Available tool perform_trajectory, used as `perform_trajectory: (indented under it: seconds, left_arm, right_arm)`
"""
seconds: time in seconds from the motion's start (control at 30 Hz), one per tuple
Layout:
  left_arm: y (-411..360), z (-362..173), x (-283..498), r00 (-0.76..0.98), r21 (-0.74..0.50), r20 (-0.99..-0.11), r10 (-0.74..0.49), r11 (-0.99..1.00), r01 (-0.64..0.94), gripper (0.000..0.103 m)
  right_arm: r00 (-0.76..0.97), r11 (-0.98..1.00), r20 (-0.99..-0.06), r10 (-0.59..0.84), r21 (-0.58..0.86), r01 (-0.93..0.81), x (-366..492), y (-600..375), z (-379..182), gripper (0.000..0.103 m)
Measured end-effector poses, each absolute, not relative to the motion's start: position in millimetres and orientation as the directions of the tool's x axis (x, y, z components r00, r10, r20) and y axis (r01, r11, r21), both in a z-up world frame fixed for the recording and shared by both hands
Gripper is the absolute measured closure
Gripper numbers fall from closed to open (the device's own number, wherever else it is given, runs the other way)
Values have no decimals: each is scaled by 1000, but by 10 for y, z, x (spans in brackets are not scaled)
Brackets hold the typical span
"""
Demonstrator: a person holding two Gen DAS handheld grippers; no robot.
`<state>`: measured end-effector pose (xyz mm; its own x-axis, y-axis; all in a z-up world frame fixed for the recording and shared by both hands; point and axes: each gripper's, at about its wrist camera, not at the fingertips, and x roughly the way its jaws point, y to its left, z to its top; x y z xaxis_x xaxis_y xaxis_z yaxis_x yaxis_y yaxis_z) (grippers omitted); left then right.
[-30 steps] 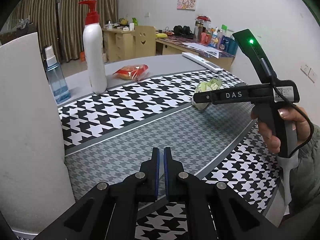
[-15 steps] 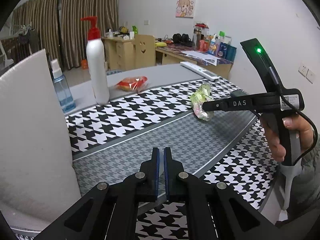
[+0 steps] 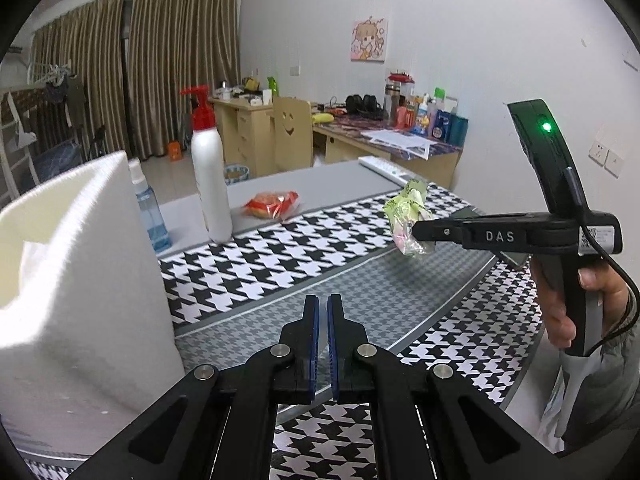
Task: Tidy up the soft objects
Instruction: 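Lift the packaged snack with the right tool and carry it toward the foam box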
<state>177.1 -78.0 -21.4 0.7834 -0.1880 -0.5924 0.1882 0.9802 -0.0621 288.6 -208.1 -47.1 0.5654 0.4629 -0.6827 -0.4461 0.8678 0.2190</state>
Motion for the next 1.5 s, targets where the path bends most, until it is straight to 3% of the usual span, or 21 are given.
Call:
perform_trajectory:
  seconds: [1.5]
  left_arm:
    - [-550, 403, 1500, 875, -36, -462, -143, 989, 143, 99]
  right_arm:
    - [648, 801, -525, 552, 119, -587, 2182, -1598, 70, 83]
